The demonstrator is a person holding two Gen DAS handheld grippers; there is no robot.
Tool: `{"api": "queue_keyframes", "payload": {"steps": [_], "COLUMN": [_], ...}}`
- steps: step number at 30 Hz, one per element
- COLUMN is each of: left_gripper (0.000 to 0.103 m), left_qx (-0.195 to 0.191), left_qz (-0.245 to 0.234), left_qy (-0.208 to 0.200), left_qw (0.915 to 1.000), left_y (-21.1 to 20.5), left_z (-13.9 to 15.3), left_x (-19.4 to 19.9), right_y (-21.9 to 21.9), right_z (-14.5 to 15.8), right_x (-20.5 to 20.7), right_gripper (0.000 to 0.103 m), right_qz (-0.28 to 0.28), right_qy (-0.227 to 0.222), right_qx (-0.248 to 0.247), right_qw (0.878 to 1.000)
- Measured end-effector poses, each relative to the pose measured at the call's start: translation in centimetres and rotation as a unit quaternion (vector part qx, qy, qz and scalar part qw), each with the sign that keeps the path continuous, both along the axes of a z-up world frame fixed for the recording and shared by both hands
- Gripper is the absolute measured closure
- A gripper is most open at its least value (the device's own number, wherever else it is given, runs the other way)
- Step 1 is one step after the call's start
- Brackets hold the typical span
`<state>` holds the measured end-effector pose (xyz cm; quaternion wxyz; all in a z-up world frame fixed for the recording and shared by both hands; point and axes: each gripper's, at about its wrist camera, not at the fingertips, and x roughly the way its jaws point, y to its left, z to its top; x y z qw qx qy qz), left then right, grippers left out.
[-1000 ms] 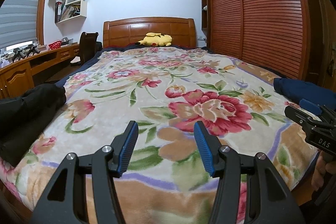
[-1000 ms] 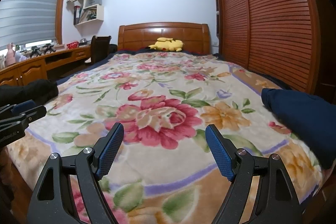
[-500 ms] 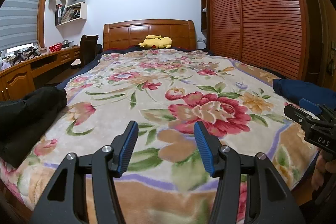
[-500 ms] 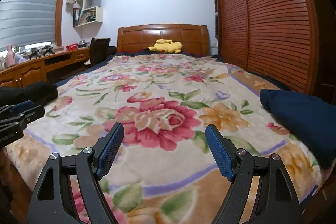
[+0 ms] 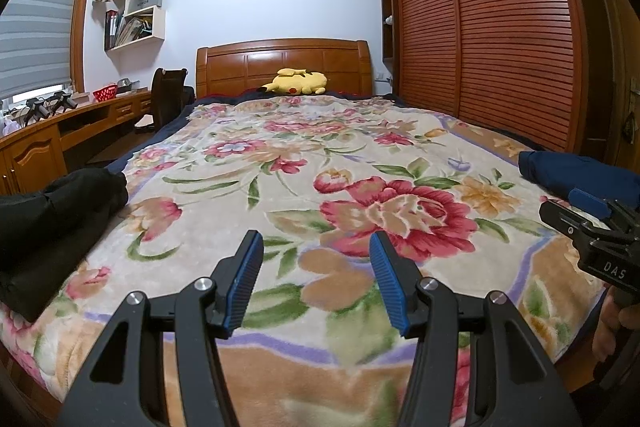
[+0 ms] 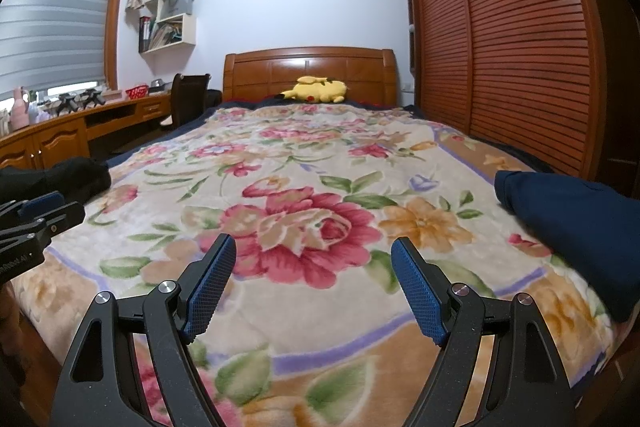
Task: Fold large clothes
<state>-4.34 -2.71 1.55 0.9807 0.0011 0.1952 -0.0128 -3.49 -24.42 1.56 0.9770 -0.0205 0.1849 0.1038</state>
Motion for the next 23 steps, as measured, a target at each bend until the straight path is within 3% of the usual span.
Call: {"api": "queue_keyframes", "payload": {"steps": [23], "left_gripper": [0.049], "left_qx": [0.002], "left_qz": [0.000], "left_qy": [-0.004], "left_qw": [1.0000], "left_y": [-0.12], "left_z": [0.19], "left_x": [-0.10], "right_y": [0.01], "right_z": [0.11], "right_x": [0.02], "right_gripper": [0.021], "right_qz": [0.000], "right_qy": [-0.003], "right_qx": [0.001], "right_qw": [1.000]}}
